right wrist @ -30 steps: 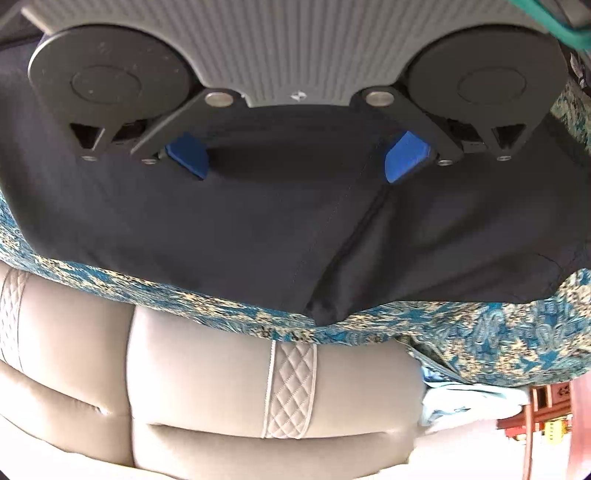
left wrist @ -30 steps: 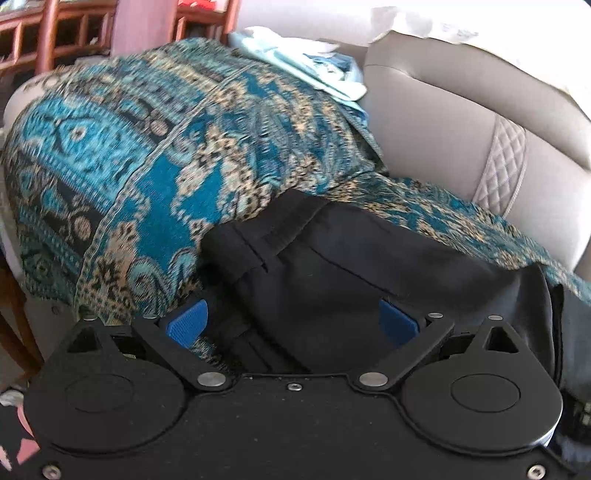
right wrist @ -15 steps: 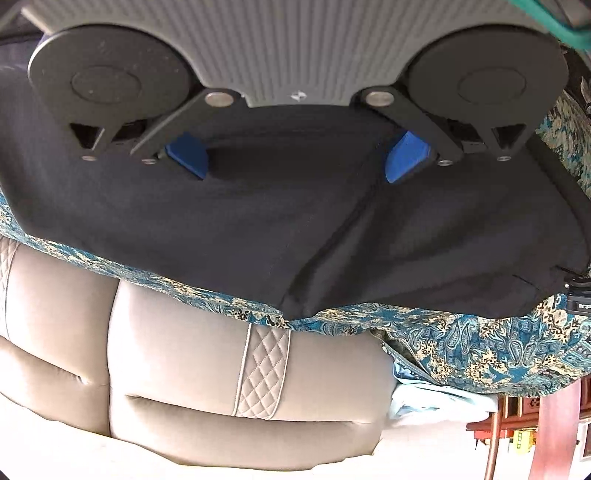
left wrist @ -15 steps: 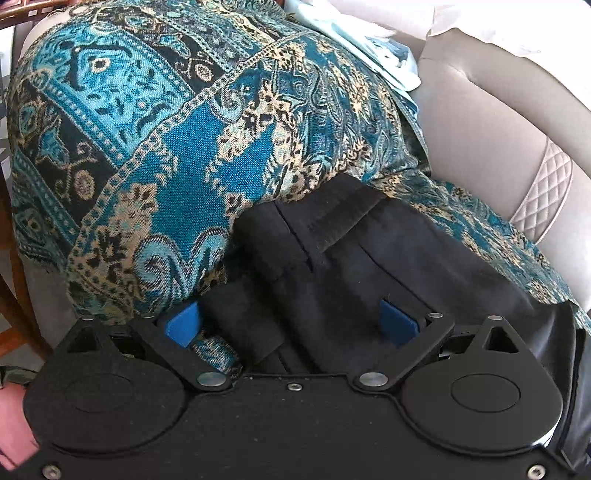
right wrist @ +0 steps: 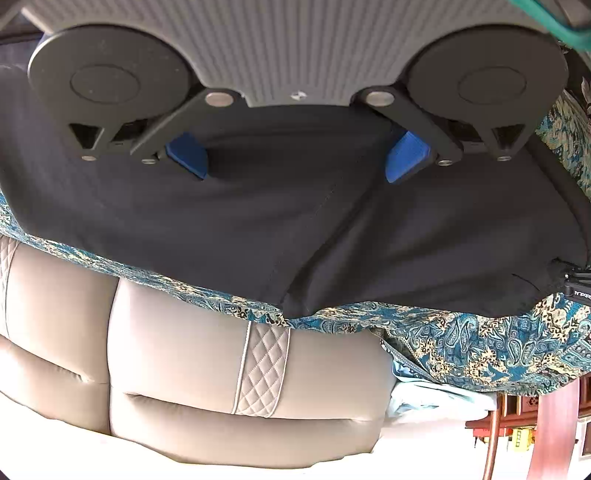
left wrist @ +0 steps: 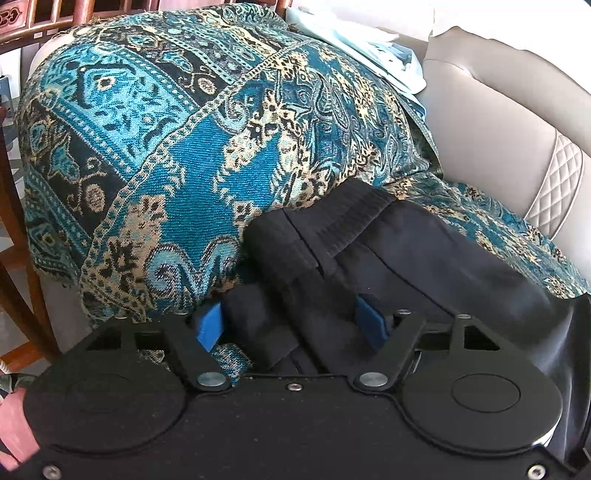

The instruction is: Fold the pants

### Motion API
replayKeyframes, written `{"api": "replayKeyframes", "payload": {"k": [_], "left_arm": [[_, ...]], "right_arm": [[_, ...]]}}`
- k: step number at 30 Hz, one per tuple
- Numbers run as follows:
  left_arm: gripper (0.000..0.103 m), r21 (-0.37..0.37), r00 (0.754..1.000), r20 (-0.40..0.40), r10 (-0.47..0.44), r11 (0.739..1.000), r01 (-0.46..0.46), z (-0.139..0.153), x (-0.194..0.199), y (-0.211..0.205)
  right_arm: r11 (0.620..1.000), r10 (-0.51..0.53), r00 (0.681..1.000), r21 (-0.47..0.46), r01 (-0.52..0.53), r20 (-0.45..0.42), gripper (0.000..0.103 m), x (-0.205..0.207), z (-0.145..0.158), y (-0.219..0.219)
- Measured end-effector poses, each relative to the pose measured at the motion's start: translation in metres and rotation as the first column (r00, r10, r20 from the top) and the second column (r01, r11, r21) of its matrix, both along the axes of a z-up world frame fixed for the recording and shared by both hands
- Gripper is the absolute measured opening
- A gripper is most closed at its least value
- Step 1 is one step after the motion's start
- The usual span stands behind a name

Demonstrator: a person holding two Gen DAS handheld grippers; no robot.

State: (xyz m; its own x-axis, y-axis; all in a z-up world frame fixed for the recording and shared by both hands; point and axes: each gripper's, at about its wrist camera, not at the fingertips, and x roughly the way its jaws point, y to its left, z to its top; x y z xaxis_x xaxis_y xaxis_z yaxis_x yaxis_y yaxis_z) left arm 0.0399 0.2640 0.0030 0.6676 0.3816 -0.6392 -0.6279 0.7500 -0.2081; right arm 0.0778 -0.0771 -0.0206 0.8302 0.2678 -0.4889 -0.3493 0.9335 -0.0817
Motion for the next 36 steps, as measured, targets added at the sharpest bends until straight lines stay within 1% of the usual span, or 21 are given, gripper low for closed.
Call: {"api": "replayKeyframes", "payload": {"k": [7,10,11,12,14,17,19,20,21,22,23,25,26,27,28,31,32,33,34,35,36], "left_arm": [[0.067,-0.004,1.000,0.002,0.016,1.000,-0.016,0.002,-0.004,-0.003],[0.059,-0.002,1.000,0.006,0.025,1.000,-0.025,0.003,-0.006,-0.004],[0.047,0.008,0.999,0.008,0.034,0.999,-0.034,0.004,-0.007,-0.005],[0.025,0.020,0.999,0.019,0.033,0.999,-0.034,0.007,-0.009,-0.007],[0.012,0.039,0.999,0.047,0.013,0.999,-0.015,0.015,-0.013,-0.011],[0.008,0.055,0.990,0.126,-0.065,0.997,0.059,0.037,-0.019,-0.025],[0.008,0.044,0.963,0.204,-0.174,0.985,0.169,0.060,-0.016,-0.043],[0.007,0.050,0.938,0.243,-0.247,0.969,0.242,0.074,-0.012,-0.061],[0.007,0.060,0.910,0.273,-0.312,0.950,0.307,0.085,-0.007,-0.080],[0.007,0.069,0.874,0.298,-0.385,0.922,0.382,0.095,-0.001,-0.103],[0.007,0.086,0.828,0.322,-0.458,0.886,0.456,0.104,0.005,-0.131],[0.008,0.135,0.711,0.352,-0.609,0.785,0.605,0.117,0.018,-0.198],[0.008,0.130,0.658,0.354,-0.665,0.731,0.670,0.118,0.025,-0.230],[0.009,0.119,0.614,0.348,-0.708,0.683,0.720,0.115,0.032,-0.258],[0.009,0.111,0.563,0.318,-0.763,0.620,0.777,0.109,0.041,-0.291],[0.019,0.051,0.469,0.180,-0.865,0.484,0.874,0.081,0.060,-0.365],[0.025,0.027,0.440,0.141,-0.887,0.448,0.894,0.071,0.062,-0.382],[0.030,0.002,0.418,0.120,-0.900,0.422,0.907,0.062,0.061,-0.393],[0.034,-0.019,0.407,0.114,-0.906,0.408,0.913,0.056,0.057,-0.397],[0.045,-0.035,0.401,0.123,-0.908,0.400,0.916,0.054,0.053,-0.395],[0.049,-0.044,0.402,0.134,-0.906,0.400,0.915,0.053,0.047,-0.390]], "right_arm": [[1.000,0.000,1.000,-0.002,0.000,-0.005,0.103,0.000,0.000,0.000],[1.000,0.000,1.000,-0.002,0.000,-0.005,0.103,0.000,0.000,0.000],[1.000,-0.001,1.000,-0.002,0.001,-0.005,0.103,0.000,0.000,0.000],[1.000,0.000,1.000,-0.002,0.000,-0.006,0.103,0.000,0.000,0.000],[1.000,0.002,1.000,-0.006,-0.002,-0.014,0.103,0.001,0.001,0.000],[1.000,-0.007,0.998,0.000,0.007,-0.070,0.103,0.003,0.011,-0.006],[0.997,-0.028,0.995,0.074,0.034,-0.092,0.103,0.004,0.020,-0.027],[0.991,-0.055,0.993,0.114,0.067,-0.100,0.103,0.005,0.026,-0.044],[0.982,-0.100,0.989,0.148,0.116,-0.107,0.103,0.005,0.031,-0.061],[0.967,-0.159,0.981,0.185,0.178,-0.114,0.103,0.005,0.036,-0.083],[0.949,-0.207,0.971,0.215,0.229,-0.120,0.103,0.005,0.040,-0.104],[0.907,-0.314,0.941,0.253,0.337,-0.128,0.103,-0.002,0.048,-0.147],[0.893,-0.349,0.929,0.256,0.369,-0.123,0.103,-0.005,0.051,-0.165],[0.882,-0.383,0.916,0.250,0.400,-0.115,0.103,-0.012,0.055,-0.181],[0.869,-0.421,0.901,0.238,0.434,-0.106,0.103,-0.019,0.060,-0.197],[0.831,-0.496,0.862,0.227,0.507,-0.106,0.103,-0.032,0.065,-0.233],[0.823,-0.508,0.854,0.230,0.519,-0.110,0.103,-0.034,0.066,-0.240],[0.815,-0.518,0.848,0.233,0.530,-0.117,0.103,-0.035,0.065,-0.248],[0.808,-0.525,0.842,0.237,0.539,-0.124,0.103,-0.037,0.064,-0.252],[0.805,-0.526,0.840,0.243,0.542,-0.131,0.103,-0.038,0.063,-0.256],[0.804,-0.522,0.842,0.250,0.539,-0.138,0.103,-0.039,0.062,-0.258]]}}
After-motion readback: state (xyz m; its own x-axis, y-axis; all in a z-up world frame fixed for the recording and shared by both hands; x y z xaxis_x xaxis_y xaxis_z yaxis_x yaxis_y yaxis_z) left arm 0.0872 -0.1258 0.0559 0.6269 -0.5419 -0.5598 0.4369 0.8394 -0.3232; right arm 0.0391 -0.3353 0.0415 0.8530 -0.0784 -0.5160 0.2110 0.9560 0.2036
